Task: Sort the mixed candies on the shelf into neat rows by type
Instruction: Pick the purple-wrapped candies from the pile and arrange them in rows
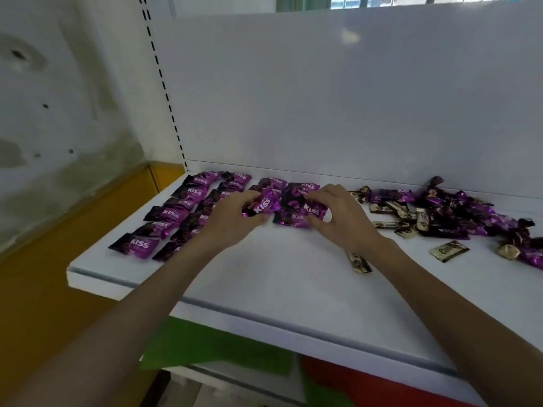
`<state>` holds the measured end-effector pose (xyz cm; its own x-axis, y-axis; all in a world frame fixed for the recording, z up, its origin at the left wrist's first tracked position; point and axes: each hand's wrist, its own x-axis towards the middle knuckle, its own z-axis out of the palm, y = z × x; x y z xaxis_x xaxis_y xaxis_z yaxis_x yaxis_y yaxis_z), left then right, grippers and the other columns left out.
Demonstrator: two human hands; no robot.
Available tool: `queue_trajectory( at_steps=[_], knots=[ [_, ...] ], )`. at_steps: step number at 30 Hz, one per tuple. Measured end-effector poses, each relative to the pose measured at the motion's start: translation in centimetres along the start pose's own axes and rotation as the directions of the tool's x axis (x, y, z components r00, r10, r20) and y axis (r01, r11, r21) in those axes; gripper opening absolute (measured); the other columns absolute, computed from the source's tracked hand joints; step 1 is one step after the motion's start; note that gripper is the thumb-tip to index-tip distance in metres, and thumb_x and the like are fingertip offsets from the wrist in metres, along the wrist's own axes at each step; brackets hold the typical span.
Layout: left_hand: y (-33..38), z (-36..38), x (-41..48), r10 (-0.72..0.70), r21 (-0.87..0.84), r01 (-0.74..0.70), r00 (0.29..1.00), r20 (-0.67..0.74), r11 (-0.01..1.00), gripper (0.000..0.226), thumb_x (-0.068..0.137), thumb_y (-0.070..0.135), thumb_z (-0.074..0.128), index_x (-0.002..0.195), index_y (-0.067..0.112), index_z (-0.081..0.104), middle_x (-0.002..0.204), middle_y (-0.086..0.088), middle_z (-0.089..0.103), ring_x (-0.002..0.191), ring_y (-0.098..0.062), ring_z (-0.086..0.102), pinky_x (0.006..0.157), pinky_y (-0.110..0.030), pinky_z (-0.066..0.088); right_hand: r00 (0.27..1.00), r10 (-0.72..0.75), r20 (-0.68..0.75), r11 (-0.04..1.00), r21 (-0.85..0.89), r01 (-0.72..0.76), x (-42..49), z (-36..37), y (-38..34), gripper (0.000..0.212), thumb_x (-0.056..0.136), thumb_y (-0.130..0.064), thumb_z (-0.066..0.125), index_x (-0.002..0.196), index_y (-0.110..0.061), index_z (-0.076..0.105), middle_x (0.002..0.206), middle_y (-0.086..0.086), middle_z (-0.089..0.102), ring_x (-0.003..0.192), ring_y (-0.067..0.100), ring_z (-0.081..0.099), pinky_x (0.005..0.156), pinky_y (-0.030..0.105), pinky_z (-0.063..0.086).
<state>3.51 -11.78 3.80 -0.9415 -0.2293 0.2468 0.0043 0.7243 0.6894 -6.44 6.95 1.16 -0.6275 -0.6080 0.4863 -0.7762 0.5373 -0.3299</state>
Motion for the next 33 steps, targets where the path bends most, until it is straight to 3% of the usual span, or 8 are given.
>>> queue_trajectory(
  at_steps=[3,5,7,11,19,24,29,33],
  knots=[
    [-1.4,-1.3,0.0,0.001,0.0,-0.001,0.999,0.034,1.0,0.045,0.085,0.022,0.065,0.127,0.017,0.049,0.106,0.004,0.051,0.096,-0.015,0.053,0.066,-0.021,0.042,1.0,0.008,-0.016,1.0,-0.013,-0.008,0.1,0.8,-1.6,0.04,0.078,-0.014,0.069,0.115,-0.004,0.061,0.106,0.013,0.062,0.101,0.03,0.052,0.083,0.025,0.032],
    [-2.4,-1.9,0.3,0.014,0.002,-0.014,0.998,0.058,1.0,0.042,0.083,0.023,0.067,0.12,0.015,0.049,0.113,0.0,0.055,0.101,-0.012,0.052,0.077,-0.024,0.048,0.999,0.028,-0.029,0.999,-0.022,-0.028,0.2,1.0,-2.4,0.042,0.076,-0.012,0.069,0.116,-0.005,0.06,0.109,0.013,0.061,0.104,0.029,0.051,0.085,0.023,0.032],
    [-3.2,-2.2,0.7,0.079,0.086,-0.086,0.993,0.084,0.993,0.035,0.082,0.022,0.067,0.113,0.013,0.053,0.116,-0.004,0.059,0.107,-0.014,0.054,0.088,-0.026,0.045,0.998,0.056,-0.039,0.998,-0.037,-0.057,0.2,1.0,-3.0,0.046,0.076,-0.011,0.068,0.121,-0.007,0.057,0.116,0.01,0.06,0.107,0.026,0.05,0.087,0.02,0.029],
    [-3.9,-2.3,1.1,0.216,0.281,-0.247,0.967,0.134,0.927,0.035,0.086,0.026,0.063,0.119,0.016,0.059,0.114,-0.007,0.054,0.108,-0.02,0.051,0.088,-0.024,0.035,0.995,0.095,-0.021,0.993,-0.062,-0.096,-0.4,1.2,-3.9,0.051,0.074,-0.006,0.068,0.123,-0.008,0.054,0.12,0.011,0.058,0.109,0.029,0.049,0.09,0.025,0.032],
    [-4.3,-1.5,1.3,0.29,0.363,-0.358,0.929,0.229,0.86,0.034,0.088,0.032,0.06,0.116,0.014,0.059,0.109,-0.005,0.061,0.102,-0.023,0.055,0.087,-0.034,0.044,0.971,0.228,0.071,0.972,-0.067,-0.223,-1.8,1.2,-5.2,0.022,0.09,-0.022,0.054,0.108,-0.012,0.062,0.098,0.007,0.065,0.092,0.023,0.051,0.081,0.033,0.04],
    [-4.6,-1.5,1.7,0.295,0.381,-0.385,0.916,0.273,0.841,0.036,0.09,0.028,0.057,0.124,0.015,0.056,0.118,-0.007,0.059,0.108,-0.025,0.054,0.093,-0.035,0.041,0.946,0.304,0.109,0.947,-0.146,-0.287,-1.5,1.5,-5.2,0.03,0.097,-0.02,0.039,0.074,-0.005,0.049,0.076,0.009,0.05,0.076,0.024,0.043,0.068,0.033,0.032],
    [-5.3,-1.1,2.0,0.265,0.371,-0.359,0.922,0.282,0.856,0.035,0.088,0.026,0.059,0.122,0.016,0.056,0.119,-0.002,0.062,0.109,-0.02,0.055,0.097,-0.037,0.041,0.933,0.334,0.134,0.943,-0.064,-0.328,-1.2,1.5,-5.4,0.019,0.096,-0.015,0.041,0.099,-0.006,0.057,0.084,0.007,0.061,0.073,0.024,0.054,0.066,0.035,0.042],
    [-5.6,-0.8,2.3,0.267,0.397,-0.363,0.923,0.277,0.843,0.031,0.089,0.027,0.057,0.118,0.018,0.057,0.117,0.0,0.06,0.108,-0.02,0.053,0.097,-0.037,0.04,0.942,0.313,0.119,0.936,-0.208,-0.284,-0.9,2.2,-5.2,0.023,0.095,-0.023,0.044,0.1,-0.008,0.061,0.094,0.009,0.061,0.087,0.025,0.055,0.072,0.034,0.043]
  ],
)
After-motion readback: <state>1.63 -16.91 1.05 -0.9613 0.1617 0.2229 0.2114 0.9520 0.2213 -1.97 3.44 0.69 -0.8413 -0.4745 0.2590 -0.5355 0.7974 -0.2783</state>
